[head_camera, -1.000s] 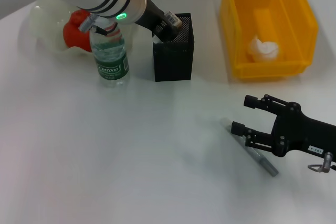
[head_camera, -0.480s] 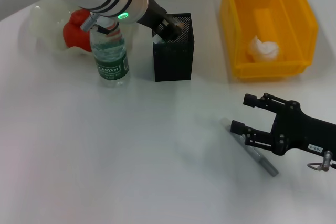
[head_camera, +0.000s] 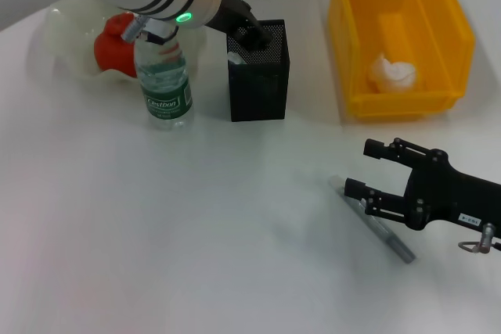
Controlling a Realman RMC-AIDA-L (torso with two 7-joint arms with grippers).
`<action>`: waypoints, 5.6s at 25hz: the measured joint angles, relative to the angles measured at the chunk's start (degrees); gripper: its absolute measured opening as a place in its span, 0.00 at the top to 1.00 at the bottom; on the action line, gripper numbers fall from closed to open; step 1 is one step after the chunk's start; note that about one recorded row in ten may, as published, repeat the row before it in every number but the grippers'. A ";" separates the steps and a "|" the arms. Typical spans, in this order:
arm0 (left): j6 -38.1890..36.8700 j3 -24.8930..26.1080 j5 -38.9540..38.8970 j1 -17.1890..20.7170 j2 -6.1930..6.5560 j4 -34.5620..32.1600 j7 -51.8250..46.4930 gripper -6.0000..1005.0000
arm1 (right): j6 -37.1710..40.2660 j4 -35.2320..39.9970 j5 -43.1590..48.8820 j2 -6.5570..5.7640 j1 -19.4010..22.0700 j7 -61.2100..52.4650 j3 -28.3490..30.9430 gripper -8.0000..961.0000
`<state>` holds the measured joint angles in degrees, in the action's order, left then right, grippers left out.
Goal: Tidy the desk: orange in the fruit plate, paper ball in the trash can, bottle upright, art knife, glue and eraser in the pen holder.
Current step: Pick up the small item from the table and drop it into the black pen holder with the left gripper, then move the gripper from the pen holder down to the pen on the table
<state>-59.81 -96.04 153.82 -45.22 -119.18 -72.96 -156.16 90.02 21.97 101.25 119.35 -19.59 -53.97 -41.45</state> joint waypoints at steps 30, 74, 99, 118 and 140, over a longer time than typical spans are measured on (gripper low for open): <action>-30.80 33.09 -69.67 15.29 0.80 14.90 64.05 0.54 | 0.07 0.00 -0.09 0.00 -0.98 -0.21 0.23 0.21; -41.33 35.90 -63.03 27.57 0.71 34.94 90.65 0.17 | 16.36 48.28 52.03 -0.96 -29.36 -93.60 -19.55 0.21; -40.52 33.24 -60.48 26.57 0.93 37.53 95.16 0.17 | 3.72 21.70 52.85 0.42 -39.16 -97.18 -30.93 0.22; -39.04 33.31 -59.07 26.32 0.62 38.10 95.31 0.17 | 1.32 16.68 50.66 0.54 -39.29 -97.24 -33.49 0.21; -39.04 33.32 -59.70 26.60 0.52 38.16 95.37 0.17 | -0.85 14.35 49.33 0.53 -40.08 -97.80 -36.01 0.47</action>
<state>-98.85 -62.72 94.13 -18.61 -118.65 -34.80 -60.79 89.17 36.32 150.58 119.88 -59.67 -151.77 -77.46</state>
